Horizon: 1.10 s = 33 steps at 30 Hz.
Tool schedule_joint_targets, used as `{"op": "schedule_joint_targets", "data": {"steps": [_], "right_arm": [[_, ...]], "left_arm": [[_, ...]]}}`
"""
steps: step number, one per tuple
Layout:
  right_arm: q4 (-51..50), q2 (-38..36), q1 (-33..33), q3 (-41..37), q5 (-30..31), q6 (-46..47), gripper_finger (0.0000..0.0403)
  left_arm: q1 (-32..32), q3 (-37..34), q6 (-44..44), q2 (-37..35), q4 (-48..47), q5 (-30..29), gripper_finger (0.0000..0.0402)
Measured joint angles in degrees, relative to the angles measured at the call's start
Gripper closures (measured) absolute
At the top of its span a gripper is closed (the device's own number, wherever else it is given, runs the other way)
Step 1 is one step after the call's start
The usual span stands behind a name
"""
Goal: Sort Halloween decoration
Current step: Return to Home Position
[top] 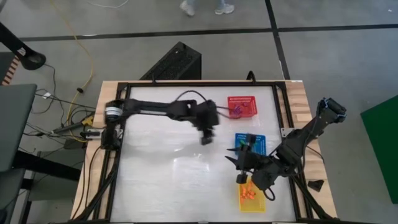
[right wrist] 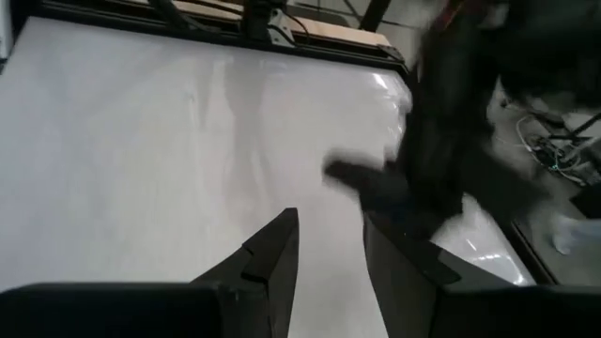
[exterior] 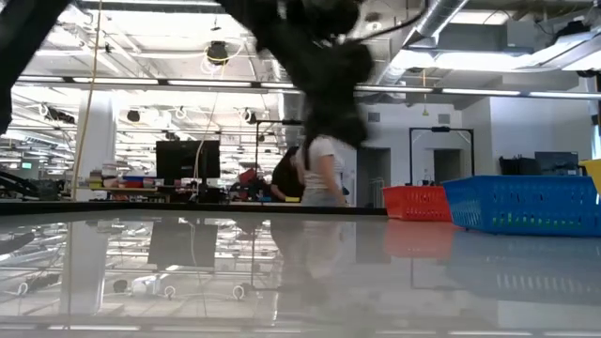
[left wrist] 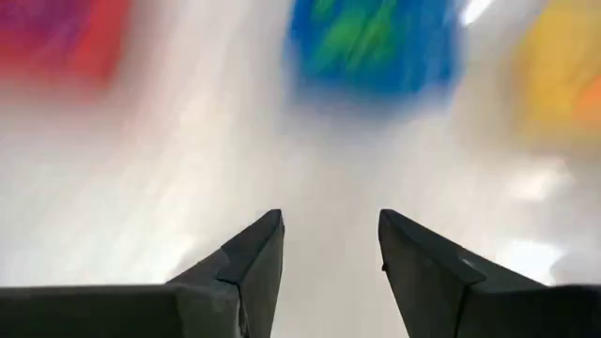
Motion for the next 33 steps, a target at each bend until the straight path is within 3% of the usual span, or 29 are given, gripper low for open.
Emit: {"op": "schedule_joint_targets", "data": {"steps": [4,8,13,17,20,23,26,28,31,33], "right_arm": [[-0.1,0.2,1.4,0.0,0.0,1.3,0.0251],[0.0,0.4,1.5,0.0,0.0,2.4,0.0251],[1.8,0.4,0.4,-2.7,4.8,4.8,0.0251],[6.8,0.4,-4.1,-7.0,5.8,4.5,0.0251],[11.5,0.4,-10.3,-9.7,-0.8,1.5,0.0256],[20.6,0.3,-17.7,-12.0,-14.1,-10.3,0.0276],[28.4,-2.1,-25.2,-14.0,-33.5,-22.0,0.0312],[30.0,-5.1,-30.4,-15.5,-42.2,-25.4,0.0342],[31.9,-11.4,-39.1,-20.7,-46.9,-26.8,0.0383],[37.1,-15.9,-45.3,-26.3,-50.8,-26.5,0.0384]], "left_arm": [[-2.5,-2.0,6.6,-8.8,-25.0,-19.5,0.0237],[-6.0,-12.0,4.8,-21.4,-31.3,-32.7,0.0237],[-10.2,-30.8,3.2,-43.8,-16.9,-36.1,0.0237],[-12.8,-49.9,5.8,-61.5,8.9,-29.1,0.0237],[-12.8,-63.5,7.7,-71.3,28.4,-24.1,0.0237],[-11.5,-72.0,8.1,-78.6,37.7,-23.9,0.0237],[-9.2,-74.3,8.0,-85.0,33.8,-25.9,0.0237],[-7.7,-74.3,7.5,-88.3,27.7,-26.8,0.0237],[-5.8,-74.4,6.3,-92.3,21.7,-26.6,0.0237],[-5.2,-74.4,6.1,-94.6,18.8,-25.3,0.0237]]}}
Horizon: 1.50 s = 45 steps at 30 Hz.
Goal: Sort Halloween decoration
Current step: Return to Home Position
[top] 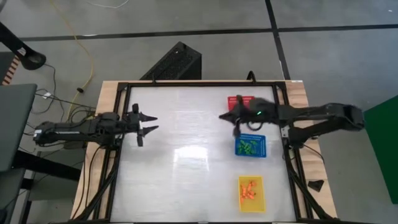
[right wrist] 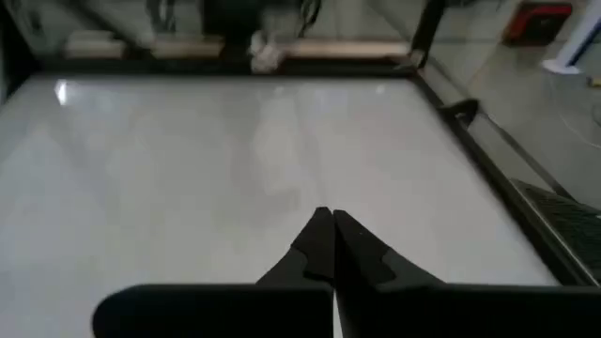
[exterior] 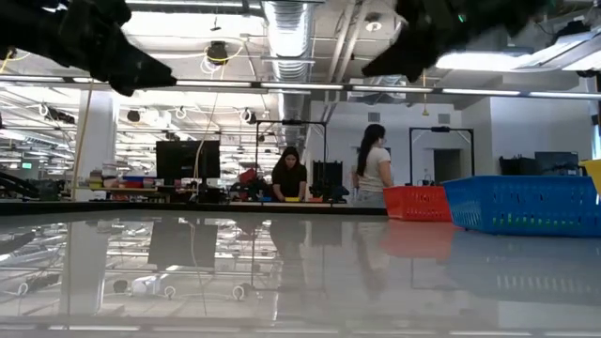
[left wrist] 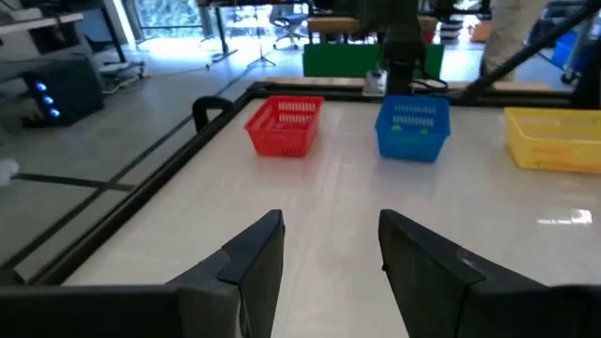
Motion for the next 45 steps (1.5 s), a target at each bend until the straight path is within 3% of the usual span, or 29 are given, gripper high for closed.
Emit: {"op": "schedule_joint_targets", "data": {"steps": [4,7,10,15,19,23,27,31,37,45], "right_arm": [[15.3,-7.1,-10.4,-11.9,-13.1,5.1,0.0364],[21.6,-9.5,-14.8,-18.7,-16.9,9.1,0.0366],[22.0,-12.5,-16.9,-22.8,-17.3,10.4,0.0382],[21.9,-23.0,-18.4,-29.9,-16.7,11.4,0.0382],[21.8,-33.4,-18.2,-36.8,-10.9,14.2,0.0369],[23.2,-42.2,-18.3,-42.4,-8.3,15.0,0.0378],[18.6,-48.8,-18.0,-43.0,-8.2,15.2,0.0382],[16.4,-52.2,-16.7,-43.0,-8.0,15.2,0.0361],[16.3,-53.0,-16.5,-43.1,-7.9,15.2,0.0339],[13.5,-53.0,-16.5,-43.1,-7.9,15.1,0.0336]], "left_arm": [[0.6,-1.5,-0.3,-2.3,-1.3,0.7,0.0237],[0.6,-6.3,-0.1,-3.1,7.4,0.7,0.0237],[0.6,-10.2,0.6,-3.2,13.0,0.6,0.0237],[0.6,-11.1,-1.2,-3.2,11.3,-1.3,0.0237],[0.6,-11.1,-1.8,-3.7,10.0,0.7,0.0237],[0.6,-14.4,-2.8,-3.9,18.9,1.6,0.0237],[0.6,-15.6,-4.8,-4.0,21.8,2.5,0.0237],[0.6,-15.7,-5.9,-4.0,20.5,1.9,0.0237],[0.6,-15.7,-14.3,-3.8,13.4,0.7,0.0237],[0.6,-15.4,-15.3,-3.2,4.4,1.5,0.0237]]}}
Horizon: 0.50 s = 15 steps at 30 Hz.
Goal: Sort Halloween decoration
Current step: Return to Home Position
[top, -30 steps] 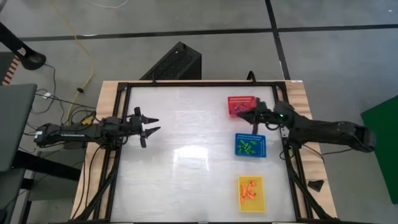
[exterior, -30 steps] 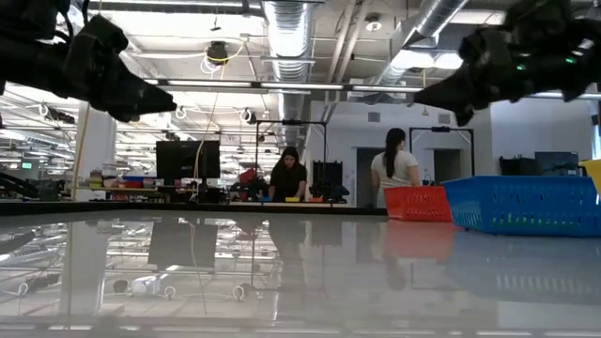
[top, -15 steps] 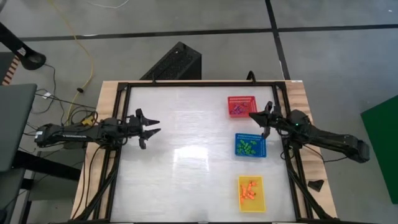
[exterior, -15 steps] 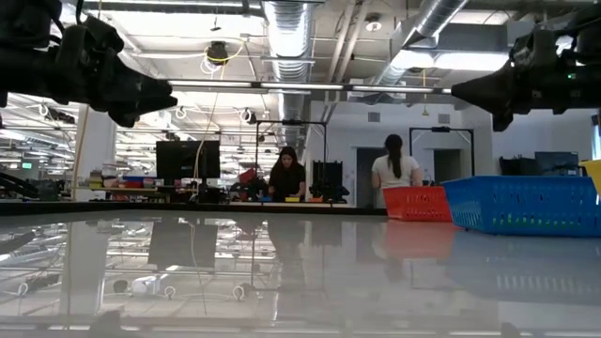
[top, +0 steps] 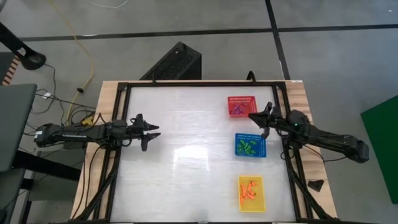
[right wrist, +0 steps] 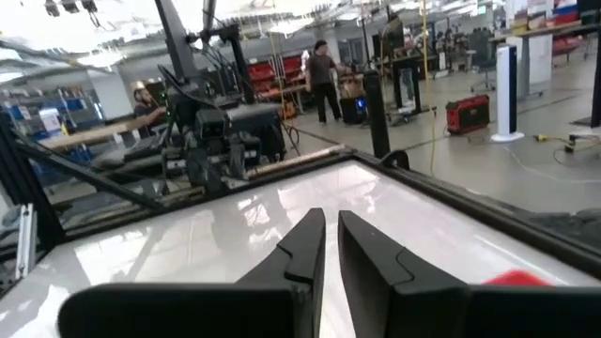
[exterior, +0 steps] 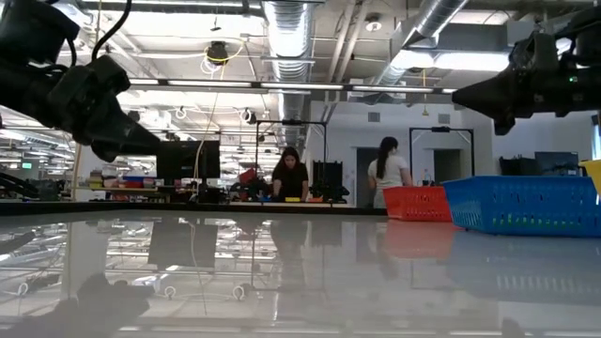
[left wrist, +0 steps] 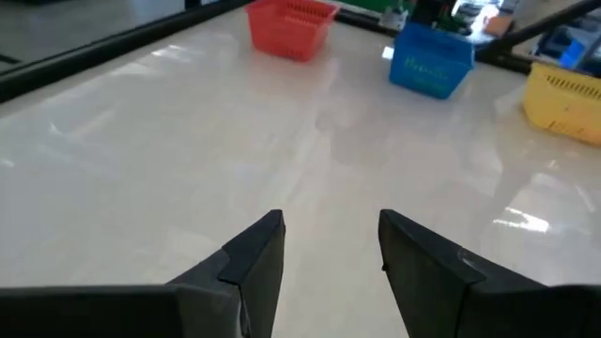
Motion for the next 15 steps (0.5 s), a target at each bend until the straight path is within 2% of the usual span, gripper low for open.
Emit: {"op": "schedule_joint_targets", "data": {"steps": [15], "right_arm": [[-10.2,0.1,0.0,0.0,0.0,-0.1,0.0335]], "left_arm": [[0.0,0.1,0.0,0.1,-0.4,-0.4,0.0237]]}}
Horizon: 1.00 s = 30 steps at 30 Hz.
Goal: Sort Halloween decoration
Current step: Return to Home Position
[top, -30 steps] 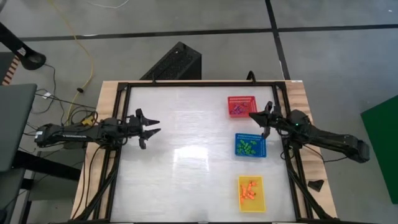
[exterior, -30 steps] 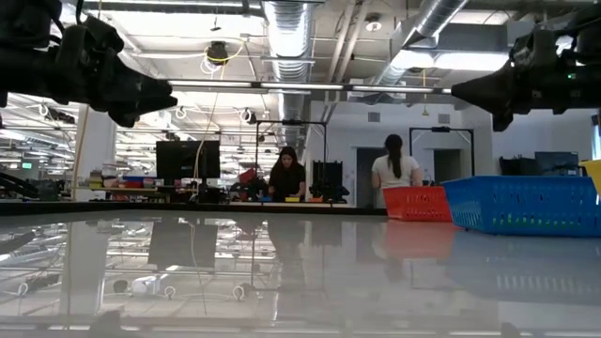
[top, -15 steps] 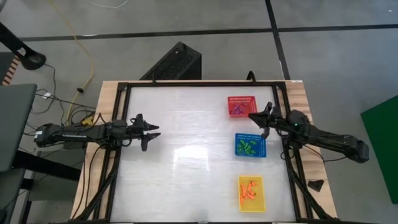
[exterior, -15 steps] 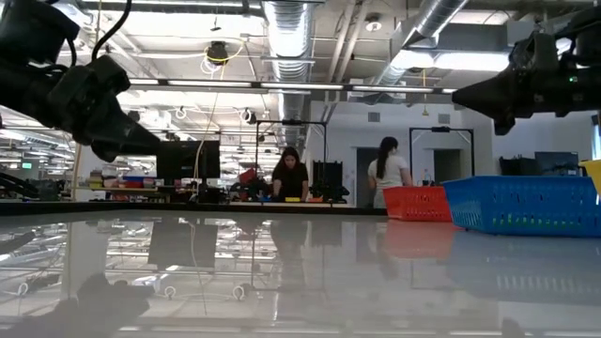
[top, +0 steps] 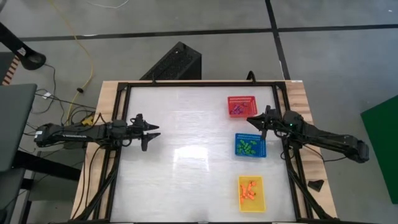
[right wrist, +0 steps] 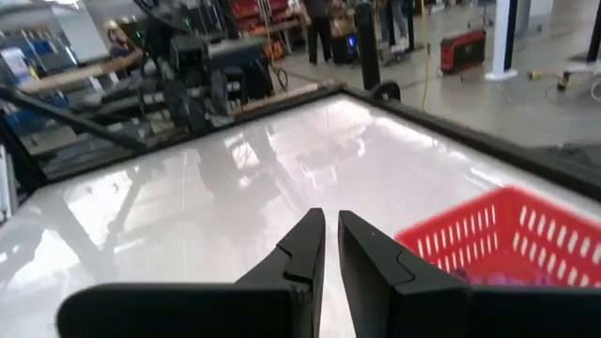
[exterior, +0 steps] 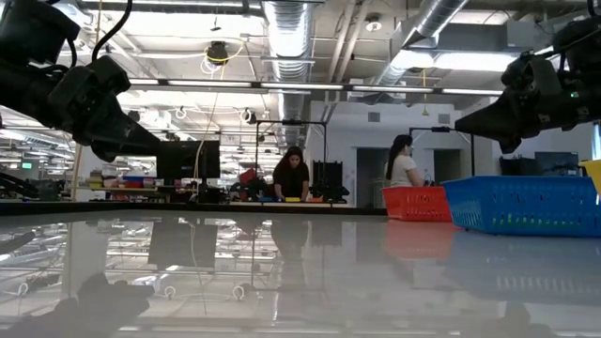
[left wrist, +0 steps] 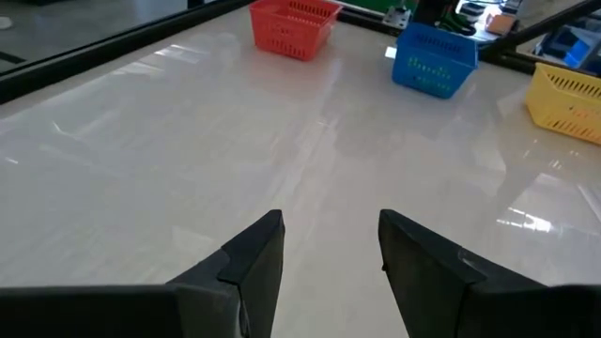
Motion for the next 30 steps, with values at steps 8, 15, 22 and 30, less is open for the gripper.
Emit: {"op": "schedule_joint_targets", "data": {"steps": [8,15,22,30], "right_arm": [[-1.3,0.0,0.0,0.0,0.0,0.0,0.0335],[-1.2,0.0,0.0,0.0,0.0,0.0,0.0335],[-1.3,0.0,0.0,-0.1,0.0,0.0,0.0335],[-1.3,0.0,0.0,-0.1,0.0,0.0,0.0335]], "left_arm": [[0.0,0.0,0.0,0.0,-0.1,0.0,0.0237],[0.0,0.1,0.0,0.0,-0.1,-0.1,0.0237],[0.0,0.1,0.0,0.0,-0.1,-0.1,0.0237],[0.0,0.1,0.0,0.0,-0.1,-0.1,0.0237]]}}
